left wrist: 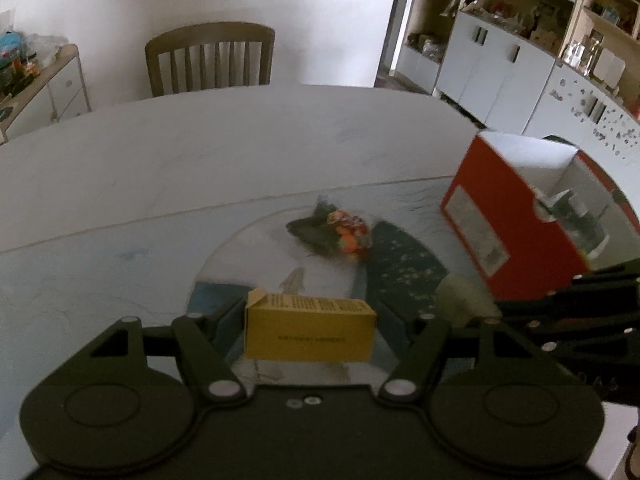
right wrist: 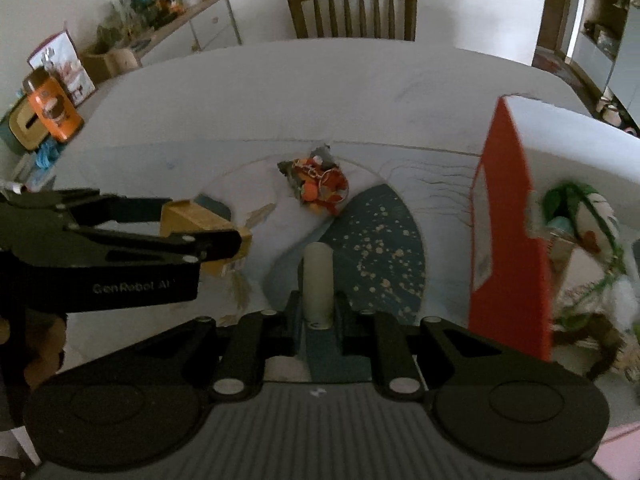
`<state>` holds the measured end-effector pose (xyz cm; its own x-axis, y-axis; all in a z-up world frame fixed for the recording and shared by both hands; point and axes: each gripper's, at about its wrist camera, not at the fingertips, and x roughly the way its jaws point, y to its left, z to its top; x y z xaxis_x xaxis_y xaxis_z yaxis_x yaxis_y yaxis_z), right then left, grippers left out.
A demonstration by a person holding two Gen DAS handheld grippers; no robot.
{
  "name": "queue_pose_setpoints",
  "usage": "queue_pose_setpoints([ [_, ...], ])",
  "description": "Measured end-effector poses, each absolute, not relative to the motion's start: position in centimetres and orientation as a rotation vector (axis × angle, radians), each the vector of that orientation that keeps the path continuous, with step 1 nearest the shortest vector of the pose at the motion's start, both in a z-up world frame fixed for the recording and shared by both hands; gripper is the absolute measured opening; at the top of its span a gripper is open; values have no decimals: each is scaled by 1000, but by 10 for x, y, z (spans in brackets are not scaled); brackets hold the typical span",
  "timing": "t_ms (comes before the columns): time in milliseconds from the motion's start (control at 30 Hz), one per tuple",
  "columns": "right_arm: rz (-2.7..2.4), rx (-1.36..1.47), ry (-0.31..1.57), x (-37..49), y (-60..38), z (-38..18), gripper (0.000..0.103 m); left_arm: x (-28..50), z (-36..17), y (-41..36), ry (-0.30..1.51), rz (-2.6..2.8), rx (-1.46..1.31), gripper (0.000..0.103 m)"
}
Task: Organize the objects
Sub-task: 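Carry the yellow box and white cylinder into the red-edged box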
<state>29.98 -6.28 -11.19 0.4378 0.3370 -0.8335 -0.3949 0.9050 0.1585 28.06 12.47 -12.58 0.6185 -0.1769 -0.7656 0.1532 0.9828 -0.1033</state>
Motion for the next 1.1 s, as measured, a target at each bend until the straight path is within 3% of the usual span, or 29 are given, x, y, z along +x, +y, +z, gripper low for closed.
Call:
queue_pose_setpoints([
  [567, 456, 32, 948, 265, -133, -46, 15, 237, -68, 66, 815, -301, -8, 70],
  [1100, 380, 110, 910, 265, -220, -37, 15, 238, -57, -14, 801, -373, 18, 70],
])
